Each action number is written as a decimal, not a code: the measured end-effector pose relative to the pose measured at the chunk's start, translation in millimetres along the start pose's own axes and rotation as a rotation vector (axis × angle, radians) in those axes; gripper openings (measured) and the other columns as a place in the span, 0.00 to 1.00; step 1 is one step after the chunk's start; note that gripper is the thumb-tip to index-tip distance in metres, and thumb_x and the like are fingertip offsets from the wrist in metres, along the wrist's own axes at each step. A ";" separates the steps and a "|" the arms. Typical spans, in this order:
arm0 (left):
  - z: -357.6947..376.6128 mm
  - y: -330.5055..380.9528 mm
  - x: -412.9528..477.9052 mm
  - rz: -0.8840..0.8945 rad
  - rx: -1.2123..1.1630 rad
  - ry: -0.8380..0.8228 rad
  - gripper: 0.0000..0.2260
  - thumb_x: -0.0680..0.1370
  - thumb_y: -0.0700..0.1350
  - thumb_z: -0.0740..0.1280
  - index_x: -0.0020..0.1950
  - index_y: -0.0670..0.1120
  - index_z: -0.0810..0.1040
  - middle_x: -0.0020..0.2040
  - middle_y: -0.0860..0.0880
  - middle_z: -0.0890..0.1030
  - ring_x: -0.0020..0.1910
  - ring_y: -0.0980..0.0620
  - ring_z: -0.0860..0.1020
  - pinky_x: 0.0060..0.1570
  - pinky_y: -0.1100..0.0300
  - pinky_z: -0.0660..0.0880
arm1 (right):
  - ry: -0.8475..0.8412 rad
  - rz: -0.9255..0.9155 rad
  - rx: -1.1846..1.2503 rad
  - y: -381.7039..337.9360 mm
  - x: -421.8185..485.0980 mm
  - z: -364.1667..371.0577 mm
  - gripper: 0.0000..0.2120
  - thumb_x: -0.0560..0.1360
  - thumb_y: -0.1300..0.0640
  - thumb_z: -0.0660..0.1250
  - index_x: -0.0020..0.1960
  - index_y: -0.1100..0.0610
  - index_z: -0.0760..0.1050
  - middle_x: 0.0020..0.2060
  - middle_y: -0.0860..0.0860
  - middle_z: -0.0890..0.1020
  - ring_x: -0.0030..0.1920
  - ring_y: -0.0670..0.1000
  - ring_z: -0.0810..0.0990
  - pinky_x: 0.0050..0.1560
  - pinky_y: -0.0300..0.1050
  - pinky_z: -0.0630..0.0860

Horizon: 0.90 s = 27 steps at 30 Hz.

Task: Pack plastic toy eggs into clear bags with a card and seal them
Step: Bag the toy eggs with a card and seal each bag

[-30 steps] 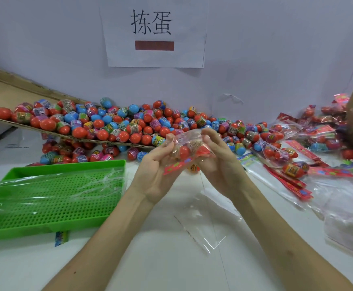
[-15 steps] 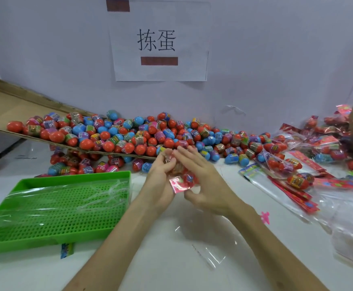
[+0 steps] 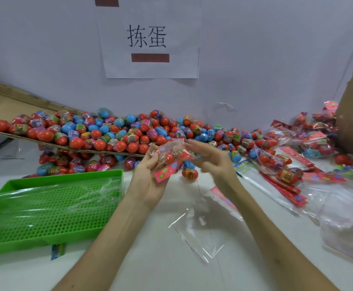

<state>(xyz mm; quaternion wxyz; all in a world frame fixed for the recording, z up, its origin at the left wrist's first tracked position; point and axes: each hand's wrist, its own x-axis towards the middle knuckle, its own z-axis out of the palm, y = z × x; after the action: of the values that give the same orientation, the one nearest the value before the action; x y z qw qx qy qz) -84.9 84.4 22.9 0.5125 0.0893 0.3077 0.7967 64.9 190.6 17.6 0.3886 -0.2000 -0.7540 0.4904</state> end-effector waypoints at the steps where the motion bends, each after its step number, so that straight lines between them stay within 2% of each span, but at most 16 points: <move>1: -0.4 -0.8 0.7 0.005 -0.005 -0.006 0.18 0.86 0.39 0.56 0.77 0.44 0.69 0.70 0.38 0.78 0.71 0.39 0.76 0.74 0.41 0.69 | 0.100 0.024 -0.075 4.7 4.2 -11.8 0.30 0.70 0.71 0.61 0.68 0.53 0.79 0.61 0.49 0.84 0.59 0.47 0.84 0.54 0.46 0.82; 3: 0.1 -1.0 1.0 0.012 0.017 -0.025 0.18 0.86 0.38 0.57 0.76 0.46 0.70 0.67 0.39 0.81 0.71 0.39 0.76 0.75 0.40 0.68 | 0.230 0.075 -0.413 20.6 8.4 -34.1 0.27 0.75 0.72 0.61 0.71 0.54 0.77 0.65 0.49 0.82 0.64 0.47 0.80 0.66 0.54 0.78; 4: 0.5 -1.8 0.6 0.009 0.032 -0.035 0.17 0.86 0.39 0.58 0.75 0.47 0.71 0.65 0.40 0.82 0.68 0.40 0.78 0.74 0.40 0.69 | 0.206 0.128 -0.552 29.1 8.8 -41.7 0.27 0.78 0.71 0.62 0.73 0.53 0.75 0.70 0.48 0.78 0.69 0.48 0.76 0.71 0.53 0.73; 6: 1.9 -5.7 -2.7 -0.009 0.067 -0.076 0.15 0.86 0.39 0.58 0.70 0.49 0.74 0.61 0.42 0.85 0.60 0.43 0.84 0.68 0.43 0.75 | 0.043 0.240 -0.713 42.9 8.2 -46.5 0.28 0.80 0.69 0.62 0.77 0.52 0.69 0.75 0.47 0.72 0.75 0.50 0.69 0.77 0.52 0.66; 8: 3.6 -11.1 -6.6 -0.044 0.124 -0.145 0.13 0.85 0.38 0.59 0.66 0.49 0.76 0.56 0.44 0.87 0.51 0.46 0.87 0.54 0.49 0.84 | -0.071 0.237 -0.846 50.9 11.7 -45.7 0.24 0.80 0.68 0.61 0.73 0.55 0.74 0.71 0.52 0.77 0.71 0.55 0.73 0.71 0.54 0.71; 9: 4.4 -12.8 -9.1 -0.064 0.162 -0.190 0.12 0.85 0.38 0.59 0.65 0.49 0.76 0.56 0.45 0.87 0.49 0.47 0.87 0.48 0.50 0.85 | -0.068 0.206 -0.884 53.2 13.6 -44.0 0.18 0.79 0.68 0.61 0.65 0.59 0.80 0.63 0.55 0.82 0.64 0.58 0.78 0.63 0.55 0.76; 11: 5.1 -15.6 -13.2 -0.112 0.271 -0.299 0.12 0.83 0.38 0.61 0.64 0.48 0.76 0.59 0.43 0.85 0.50 0.45 0.86 0.47 0.51 0.85 | -0.020 0.175 -0.920 55.0 15.9 -42.5 0.09 0.77 0.69 0.63 0.48 0.64 0.82 0.47 0.56 0.84 0.50 0.60 0.81 0.49 0.54 0.77; 12: 5.7 -16.3 -15.1 -0.142 0.333 -0.353 0.11 0.82 0.38 0.62 0.63 0.48 0.76 0.60 0.41 0.85 0.50 0.44 0.85 0.46 0.52 0.84 | 0.006 0.175 -0.918 55.2 16.4 -43.4 0.06 0.76 0.68 0.66 0.45 0.65 0.83 0.45 0.54 0.83 0.48 0.58 0.80 0.47 0.52 0.77; 14: 5.7 -16.7 -20.0 -0.223 0.448 -0.483 0.10 0.81 0.37 0.65 0.60 0.49 0.76 0.54 0.40 0.83 0.45 0.46 0.82 0.41 0.56 0.82 | 0.040 0.168 -0.858 53.6 14.4 -45.5 0.04 0.72 0.66 0.74 0.47 0.63 0.85 0.45 0.52 0.81 0.47 0.54 0.79 0.49 0.47 0.75; 16: 5.2 -16.1 -25.3 -0.318 0.561 -0.645 0.09 0.81 0.38 0.64 0.57 0.50 0.77 0.47 0.44 0.78 0.40 0.49 0.78 0.39 0.59 0.78 | 0.061 0.150 -0.835 50.5 13.9 -44.8 0.04 0.73 0.65 0.74 0.46 0.60 0.87 0.43 0.53 0.82 0.44 0.53 0.79 0.49 0.46 0.75; 18: 2.5 -16.9 -28.9 -0.432 0.684 -0.779 0.09 0.81 0.38 0.63 0.57 0.50 0.76 0.48 0.44 0.77 0.42 0.49 0.76 0.42 0.59 0.78 | 0.083 0.156 -0.899 47.2 15.3 -39.4 0.07 0.74 0.66 0.70 0.45 0.59 0.86 0.41 0.53 0.84 0.43 0.52 0.79 0.46 0.44 0.74; 20: 0.0 -20.1 -31.4 -0.541 0.791 -0.878 0.09 0.81 0.39 0.62 0.58 0.51 0.75 0.54 0.42 0.77 0.48 0.47 0.77 0.45 0.59 0.79 | -0.020 0.177 -1.038 41.1 19.2 -32.2 0.08 0.76 0.67 0.66 0.48 0.60 0.83 0.45 0.54 0.84 0.47 0.54 0.79 0.48 0.46 0.74; 22: -1.2 -25.4 -32.4 -0.593 0.850 -0.886 0.09 0.81 0.40 0.62 0.58 0.51 0.75 0.58 0.42 0.76 0.52 0.45 0.77 0.47 0.56 0.79 | -0.189 0.200 -1.186 29.3 22.8 -26.3 0.08 0.77 0.67 0.64 0.50 0.60 0.81 0.47 0.55 0.82 0.49 0.57 0.79 0.49 0.51 0.77; 24: -2.1 -30.1 -32.1 -0.586 0.870 -0.865 0.09 0.81 0.40 0.62 0.58 0.52 0.75 0.55 0.45 0.78 0.51 0.47 0.78 0.48 0.54 0.76 | -0.282 0.188 -1.156 14.4 27.4 -21.9 0.08 0.76 0.68 0.64 0.49 0.61 0.82 0.45 0.56 0.84 0.47 0.57 0.80 0.48 0.51 0.78; 27: -4.5 -33.8 -32.1 -0.594 0.859 -0.829 0.09 0.82 0.38 0.62 0.58 0.50 0.74 0.50 0.50 0.81 0.47 0.52 0.79 0.47 0.58 0.76 | -0.205 0.075 -0.942 -20.3 35.4 5.3 0.08 0.76 0.68 0.67 0.45 0.62 0.85 0.41 0.54 0.86 0.41 0.53 0.83 0.46 0.46 0.78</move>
<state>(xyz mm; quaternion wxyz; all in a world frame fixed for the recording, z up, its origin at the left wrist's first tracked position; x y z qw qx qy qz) -46.5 64.3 5.3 0.7050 0.4960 0.3867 0.3278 40.5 202.7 48.4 0.1615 -0.3317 -0.9208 0.1266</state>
